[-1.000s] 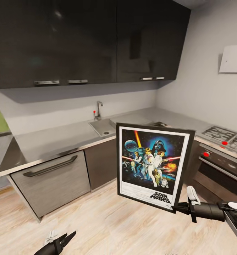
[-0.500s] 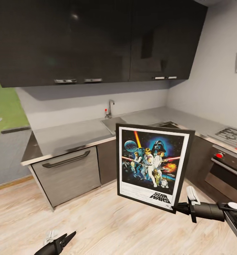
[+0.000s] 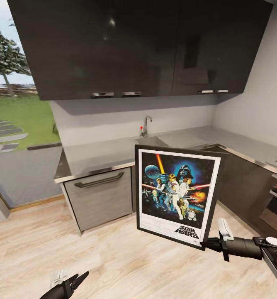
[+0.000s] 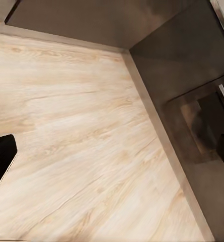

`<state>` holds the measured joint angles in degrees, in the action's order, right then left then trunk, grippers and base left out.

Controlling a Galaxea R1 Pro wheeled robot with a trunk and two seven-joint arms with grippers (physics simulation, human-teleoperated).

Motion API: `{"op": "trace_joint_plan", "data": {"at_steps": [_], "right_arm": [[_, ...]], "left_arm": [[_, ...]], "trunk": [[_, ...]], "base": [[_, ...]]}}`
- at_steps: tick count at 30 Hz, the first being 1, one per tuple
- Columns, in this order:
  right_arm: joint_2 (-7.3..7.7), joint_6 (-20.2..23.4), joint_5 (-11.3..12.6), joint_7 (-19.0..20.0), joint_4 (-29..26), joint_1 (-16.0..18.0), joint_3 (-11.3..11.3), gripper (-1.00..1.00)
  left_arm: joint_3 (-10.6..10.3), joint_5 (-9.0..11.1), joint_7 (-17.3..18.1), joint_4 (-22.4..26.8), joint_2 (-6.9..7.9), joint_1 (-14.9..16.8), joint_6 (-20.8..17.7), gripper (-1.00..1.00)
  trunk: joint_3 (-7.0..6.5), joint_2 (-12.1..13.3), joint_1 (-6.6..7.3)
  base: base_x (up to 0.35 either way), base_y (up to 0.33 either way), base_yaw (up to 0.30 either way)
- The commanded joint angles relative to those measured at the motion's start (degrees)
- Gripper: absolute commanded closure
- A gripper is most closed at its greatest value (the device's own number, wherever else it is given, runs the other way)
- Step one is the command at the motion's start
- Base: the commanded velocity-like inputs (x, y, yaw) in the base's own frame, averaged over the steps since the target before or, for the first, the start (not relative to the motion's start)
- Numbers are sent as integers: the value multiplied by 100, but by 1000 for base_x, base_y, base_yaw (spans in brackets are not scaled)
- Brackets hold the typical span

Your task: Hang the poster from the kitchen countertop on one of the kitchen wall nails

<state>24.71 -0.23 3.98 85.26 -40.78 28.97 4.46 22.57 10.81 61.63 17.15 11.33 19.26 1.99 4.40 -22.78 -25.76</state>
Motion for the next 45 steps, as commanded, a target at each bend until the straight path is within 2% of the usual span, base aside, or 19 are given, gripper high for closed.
{"op": "trace_joint_plan", "data": {"at_steps": [1, 25, 45], "right_arm": [[1, 15, 11, 26, -1, 3, 3, 100], [-10, 15, -3, 26, -1, 3, 3, 100], [-10, 16, 10, 26, -1, 3, 4, 100]], "left_arm": [[1, 9, 16, -10, 1, 8, 20, -100], [1, 9, 14, -19, 1, 8, 19, -100], [1, 9, 7, -19, 1, 8, 12, -100]], "trunk": [[13, -13, -2], [13, -13, -2], [13, -13, -2]], "base": [[-148, 130, 285], [-222, 196, 281], [-212, 224, 53]]}}
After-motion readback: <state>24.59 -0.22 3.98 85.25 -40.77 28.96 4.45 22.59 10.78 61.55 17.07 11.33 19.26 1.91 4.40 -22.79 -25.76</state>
